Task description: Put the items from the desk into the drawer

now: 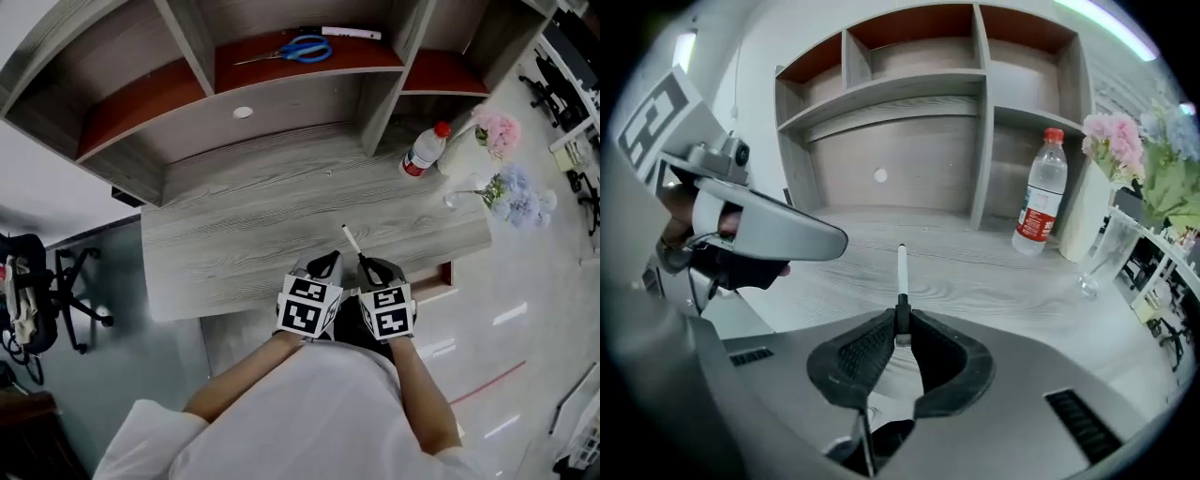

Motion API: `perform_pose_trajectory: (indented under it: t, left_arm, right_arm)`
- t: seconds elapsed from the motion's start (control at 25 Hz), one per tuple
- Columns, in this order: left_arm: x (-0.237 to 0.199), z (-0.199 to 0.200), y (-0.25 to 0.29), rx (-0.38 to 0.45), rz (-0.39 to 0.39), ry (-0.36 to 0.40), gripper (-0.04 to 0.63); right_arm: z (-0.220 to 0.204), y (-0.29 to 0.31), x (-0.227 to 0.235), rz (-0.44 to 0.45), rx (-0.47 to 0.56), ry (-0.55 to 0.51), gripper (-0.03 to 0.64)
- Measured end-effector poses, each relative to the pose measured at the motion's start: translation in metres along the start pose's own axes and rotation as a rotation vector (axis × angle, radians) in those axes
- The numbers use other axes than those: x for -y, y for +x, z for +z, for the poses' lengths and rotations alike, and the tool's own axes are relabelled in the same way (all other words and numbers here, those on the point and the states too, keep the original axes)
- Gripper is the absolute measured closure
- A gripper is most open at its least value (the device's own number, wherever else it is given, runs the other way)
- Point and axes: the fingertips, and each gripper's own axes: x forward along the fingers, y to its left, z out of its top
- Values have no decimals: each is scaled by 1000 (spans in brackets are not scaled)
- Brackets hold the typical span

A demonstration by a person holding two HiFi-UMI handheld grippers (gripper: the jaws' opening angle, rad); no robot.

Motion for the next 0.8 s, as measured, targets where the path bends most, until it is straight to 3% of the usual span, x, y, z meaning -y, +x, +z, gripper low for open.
perform_pose_trajectory:
  t: [0.44,0.8]
  left_arm:
    - [62,-13,20,-50,-110,67,592]
    - [123,-22,49,-67,-102,70,592]
  right_arm:
    - [-39,-57,34,-97,22,81,571]
    - [-79,-96,74,-89,27,88,571]
